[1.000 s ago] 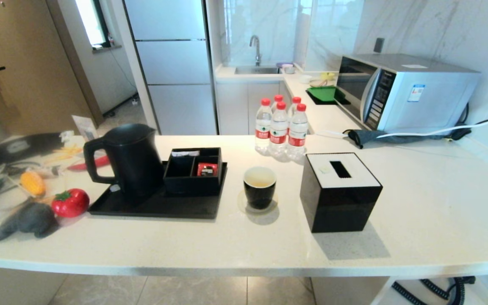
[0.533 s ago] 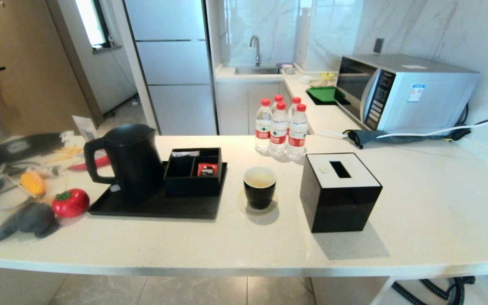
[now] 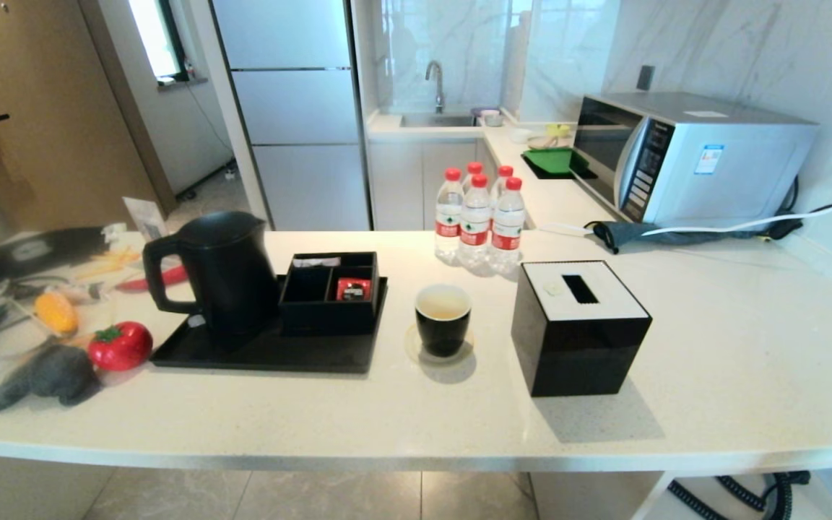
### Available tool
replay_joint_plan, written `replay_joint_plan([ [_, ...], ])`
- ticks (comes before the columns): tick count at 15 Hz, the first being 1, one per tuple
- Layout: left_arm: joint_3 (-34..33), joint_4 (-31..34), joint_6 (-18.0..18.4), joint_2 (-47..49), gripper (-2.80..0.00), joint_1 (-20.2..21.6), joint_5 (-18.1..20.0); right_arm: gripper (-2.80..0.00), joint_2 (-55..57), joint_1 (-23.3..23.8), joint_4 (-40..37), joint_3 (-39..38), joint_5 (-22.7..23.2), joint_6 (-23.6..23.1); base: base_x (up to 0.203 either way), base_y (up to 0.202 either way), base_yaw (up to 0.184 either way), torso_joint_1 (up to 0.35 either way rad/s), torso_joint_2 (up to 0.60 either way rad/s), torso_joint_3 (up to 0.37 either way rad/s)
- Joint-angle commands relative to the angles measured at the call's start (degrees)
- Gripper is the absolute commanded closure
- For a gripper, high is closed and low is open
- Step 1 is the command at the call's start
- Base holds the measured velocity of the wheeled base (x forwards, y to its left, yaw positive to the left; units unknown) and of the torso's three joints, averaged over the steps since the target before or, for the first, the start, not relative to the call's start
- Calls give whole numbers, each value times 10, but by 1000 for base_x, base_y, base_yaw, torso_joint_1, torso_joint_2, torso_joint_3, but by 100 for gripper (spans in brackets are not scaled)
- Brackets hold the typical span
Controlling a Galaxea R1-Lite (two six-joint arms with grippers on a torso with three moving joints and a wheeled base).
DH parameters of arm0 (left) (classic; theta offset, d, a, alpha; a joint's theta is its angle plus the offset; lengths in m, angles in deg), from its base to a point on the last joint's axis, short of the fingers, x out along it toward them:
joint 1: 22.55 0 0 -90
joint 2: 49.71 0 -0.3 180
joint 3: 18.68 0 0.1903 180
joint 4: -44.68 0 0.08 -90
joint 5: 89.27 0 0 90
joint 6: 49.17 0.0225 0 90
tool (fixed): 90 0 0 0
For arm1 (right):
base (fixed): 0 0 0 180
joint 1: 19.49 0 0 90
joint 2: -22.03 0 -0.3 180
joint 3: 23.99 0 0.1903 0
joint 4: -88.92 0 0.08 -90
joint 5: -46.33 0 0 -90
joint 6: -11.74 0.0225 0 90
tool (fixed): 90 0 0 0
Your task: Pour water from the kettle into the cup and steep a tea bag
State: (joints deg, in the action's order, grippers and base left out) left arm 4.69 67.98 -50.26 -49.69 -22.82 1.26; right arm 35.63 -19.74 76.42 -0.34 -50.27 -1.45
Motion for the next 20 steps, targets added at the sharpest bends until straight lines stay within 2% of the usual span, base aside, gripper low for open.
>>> replay_joint_plan([
  [1, 0, 0, 0, 0, 0, 0, 0, 0, -42, 8, -23, -3, 9, 1, 0, 0, 0, 0, 0, 0],
  [4, 0, 0, 0, 0, 0, 0, 0, 0, -106, 5, -89, 0, 99, 11, 0, 0, 0, 0, 0, 0],
  [5, 0, 0, 0, 0, 0, 0, 0, 0, -120, 4, -100, 2, 107, 16, 0, 0, 0, 0, 0, 0],
  [7, 0, 0, 0, 0, 0, 0, 0, 0, -136, 3, -107, -3, 104, 55, 0, 0, 0, 0, 0, 0],
  [11, 0, 0, 0, 0, 0, 0, 0, 0, -136, 3, -111, -1, 104, 82, 0, 0, 0, 0, 0, 0],
  [20, 0, 0, 0, 0, 0, 0, 0, 0, -136, 3, -110, -3, 104, 84, 0, 0, 0, 0, 0, 0],
])
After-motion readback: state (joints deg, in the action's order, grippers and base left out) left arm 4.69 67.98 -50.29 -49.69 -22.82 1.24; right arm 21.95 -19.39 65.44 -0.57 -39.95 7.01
